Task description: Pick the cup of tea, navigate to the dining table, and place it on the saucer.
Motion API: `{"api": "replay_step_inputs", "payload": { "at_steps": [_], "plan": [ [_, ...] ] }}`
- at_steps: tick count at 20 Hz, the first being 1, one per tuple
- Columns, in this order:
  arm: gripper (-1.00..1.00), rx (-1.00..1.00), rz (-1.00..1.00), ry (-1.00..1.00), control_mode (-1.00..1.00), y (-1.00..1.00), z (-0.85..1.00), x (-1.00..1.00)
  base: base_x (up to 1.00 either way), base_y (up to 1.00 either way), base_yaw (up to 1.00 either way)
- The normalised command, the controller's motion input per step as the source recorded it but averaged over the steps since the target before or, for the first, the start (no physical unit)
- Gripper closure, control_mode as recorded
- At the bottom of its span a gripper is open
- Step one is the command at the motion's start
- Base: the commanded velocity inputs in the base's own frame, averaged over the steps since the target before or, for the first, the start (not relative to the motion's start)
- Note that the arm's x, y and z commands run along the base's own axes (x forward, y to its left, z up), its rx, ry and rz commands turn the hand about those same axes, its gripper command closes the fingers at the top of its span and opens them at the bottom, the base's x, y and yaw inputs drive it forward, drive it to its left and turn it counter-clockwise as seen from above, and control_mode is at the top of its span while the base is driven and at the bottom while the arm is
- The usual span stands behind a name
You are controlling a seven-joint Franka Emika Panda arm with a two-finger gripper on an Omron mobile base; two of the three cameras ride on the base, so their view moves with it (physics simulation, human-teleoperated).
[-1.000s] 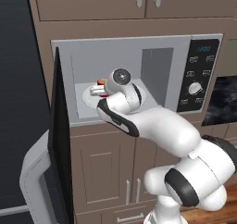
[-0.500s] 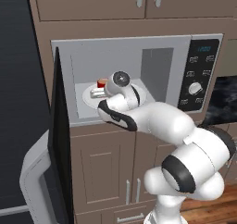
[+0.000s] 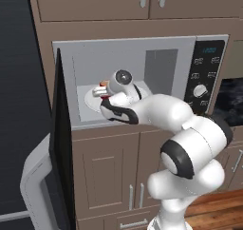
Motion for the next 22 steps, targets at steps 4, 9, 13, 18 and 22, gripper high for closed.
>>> {"api": "replay_step_inputs", "payload": {
  "at_steps": [4, 9, 13, 18, 22],
  "plan": [
    [-1.0, 0.0, 0.0, 0.0, -1.0, 0.0, -0.03, 0.33, 0.0, 0.0, 0.0],
    [-1.0, 0.0, 0.0, 0.0, -1.0, 0.0, -0.01, 0.37, 0.0, 0.0, 0.0],
    [-1.0, -0.02, 0.0, 0.0, -1.0, 0.0, -0.04, 0.13, 0.0, 0.0, 0.0],
    [-1.0, -0.02, 0.0, 0.0, -1.0, 0.0, -0.05, 0.0, 0.0, 0.0, 0.0],
    [-1.0, -0.01, 0.0, 0.0, -1.0, 0.0, -0.08, 0.0, 0.0, 0.0, 0.0]
  ]
}}
